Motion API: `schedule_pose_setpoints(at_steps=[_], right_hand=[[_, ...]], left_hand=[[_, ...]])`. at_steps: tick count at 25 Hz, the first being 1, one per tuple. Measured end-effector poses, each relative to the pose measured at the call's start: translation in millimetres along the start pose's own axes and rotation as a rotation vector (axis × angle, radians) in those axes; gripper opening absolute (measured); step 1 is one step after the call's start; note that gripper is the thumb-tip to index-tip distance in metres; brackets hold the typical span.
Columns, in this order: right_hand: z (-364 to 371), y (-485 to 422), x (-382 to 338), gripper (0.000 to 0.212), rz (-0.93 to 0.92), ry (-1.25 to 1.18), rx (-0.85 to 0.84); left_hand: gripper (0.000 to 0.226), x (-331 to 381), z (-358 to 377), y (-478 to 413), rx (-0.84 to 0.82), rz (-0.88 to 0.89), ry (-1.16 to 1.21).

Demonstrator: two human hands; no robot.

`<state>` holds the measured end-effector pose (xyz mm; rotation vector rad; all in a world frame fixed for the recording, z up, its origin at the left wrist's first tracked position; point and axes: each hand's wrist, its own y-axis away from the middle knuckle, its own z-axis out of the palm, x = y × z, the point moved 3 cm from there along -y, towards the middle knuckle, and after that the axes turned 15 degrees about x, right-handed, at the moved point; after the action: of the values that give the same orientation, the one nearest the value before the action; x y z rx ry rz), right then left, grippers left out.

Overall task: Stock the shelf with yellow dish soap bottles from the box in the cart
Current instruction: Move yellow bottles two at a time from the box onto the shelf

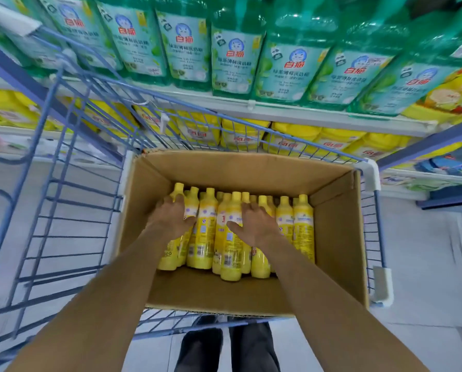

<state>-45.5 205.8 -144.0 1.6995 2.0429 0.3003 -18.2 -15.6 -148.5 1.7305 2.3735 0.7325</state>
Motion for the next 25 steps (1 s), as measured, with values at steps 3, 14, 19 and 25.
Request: schedule_pose_setpoints(at_steps=[3, 14, 19, 25], right_hand=[[32, -19, -6, 0.067, 0.079, -0.080, 0.021], [62, -63, 5, 0.081, 0.355, -0.360, 0.143], [45, -62, -15, 0.087, 0.222, -0.511, 0.085], [-69, -29, -21, 0.068, 0.080, -0.582, 0.254]], left_hand=[[0.085, -11, 28, -24, 0.033, -0.144, 0.152], [0.051, -39, 67, -57, 0.093, -0.268, 0.541], [0.059, -23, 44, -42, 0.053, -0.159, 0.703], [0.082, 19, -48, -13, 0.044, 0.060, 0.904]])
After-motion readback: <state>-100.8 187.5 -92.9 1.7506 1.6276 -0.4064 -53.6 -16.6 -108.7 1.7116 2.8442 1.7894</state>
